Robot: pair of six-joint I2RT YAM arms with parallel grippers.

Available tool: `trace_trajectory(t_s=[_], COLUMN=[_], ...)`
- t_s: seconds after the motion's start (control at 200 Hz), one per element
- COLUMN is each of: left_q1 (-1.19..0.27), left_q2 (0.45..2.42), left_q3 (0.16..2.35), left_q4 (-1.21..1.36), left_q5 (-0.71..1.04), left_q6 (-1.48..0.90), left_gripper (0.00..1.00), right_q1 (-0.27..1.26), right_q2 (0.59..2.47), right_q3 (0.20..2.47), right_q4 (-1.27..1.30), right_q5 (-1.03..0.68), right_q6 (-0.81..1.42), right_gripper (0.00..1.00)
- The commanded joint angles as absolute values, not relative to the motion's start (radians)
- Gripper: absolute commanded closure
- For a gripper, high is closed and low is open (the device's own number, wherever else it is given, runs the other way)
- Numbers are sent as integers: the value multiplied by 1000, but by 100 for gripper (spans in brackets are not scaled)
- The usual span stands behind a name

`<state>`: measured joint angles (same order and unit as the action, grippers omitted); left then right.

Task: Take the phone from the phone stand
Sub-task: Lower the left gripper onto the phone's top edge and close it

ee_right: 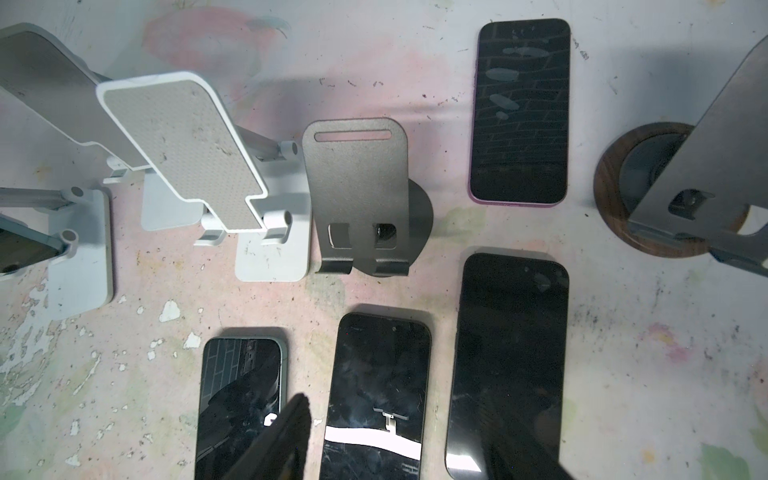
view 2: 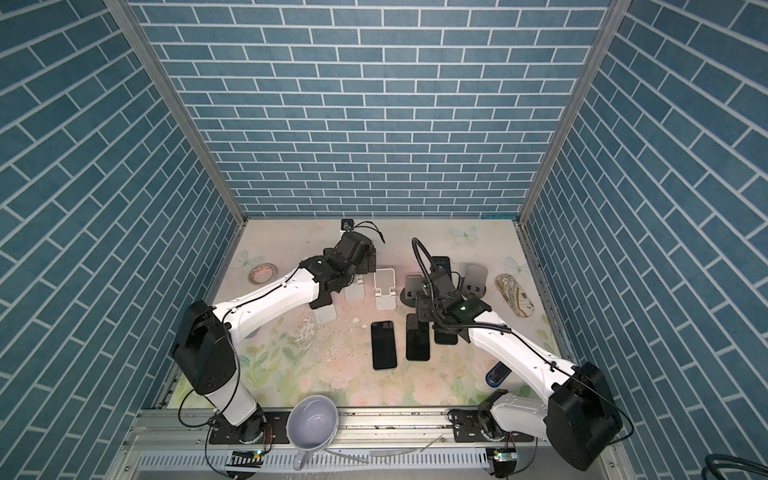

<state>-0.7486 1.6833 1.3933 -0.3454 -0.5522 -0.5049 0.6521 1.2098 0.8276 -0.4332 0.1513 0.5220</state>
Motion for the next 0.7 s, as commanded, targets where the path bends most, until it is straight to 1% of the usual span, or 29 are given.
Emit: trace_trajectory(t_s=[0.0, 0.145, 0.275, 0.31, 0.365, 0.4, 0.69], left_q1=[-779, -820, -841, -842, -845, -845, -847], left_q2=[1616, 1563, 1526, 1517, 1505, 1498, 1459], left_q3=[1358, 1321, 1316, 1313, 1308, 1302, 1269], left_q4=[-385, -473, -584, -611, -659, -686, -873], left_q5=[-716, -809, -838, -838, -846, -853, -902], left_q6=[-597, -724, -807, -823, -859, -878, -1053], left_gripper=[0, 0, 0, 0, 0, 0, 0], right_q1=[649, 649, 649, 649, 649, 649, 649], right_q2=[1210, 1222, 1227, 1226, 1226, 1226, 1238], right_q3=[846, 856, 862, 861, 860, 861, 868], right_q4=[-428, -425, -427, -428, -428, -430, -439], right_q5=[147, 149, 152, 152, 152, 153, 155], right_q6=[515, 518, 518, 518, 518, 518, 511], right_gripper=[33, 29, 25, 20, 7, 1, 1])
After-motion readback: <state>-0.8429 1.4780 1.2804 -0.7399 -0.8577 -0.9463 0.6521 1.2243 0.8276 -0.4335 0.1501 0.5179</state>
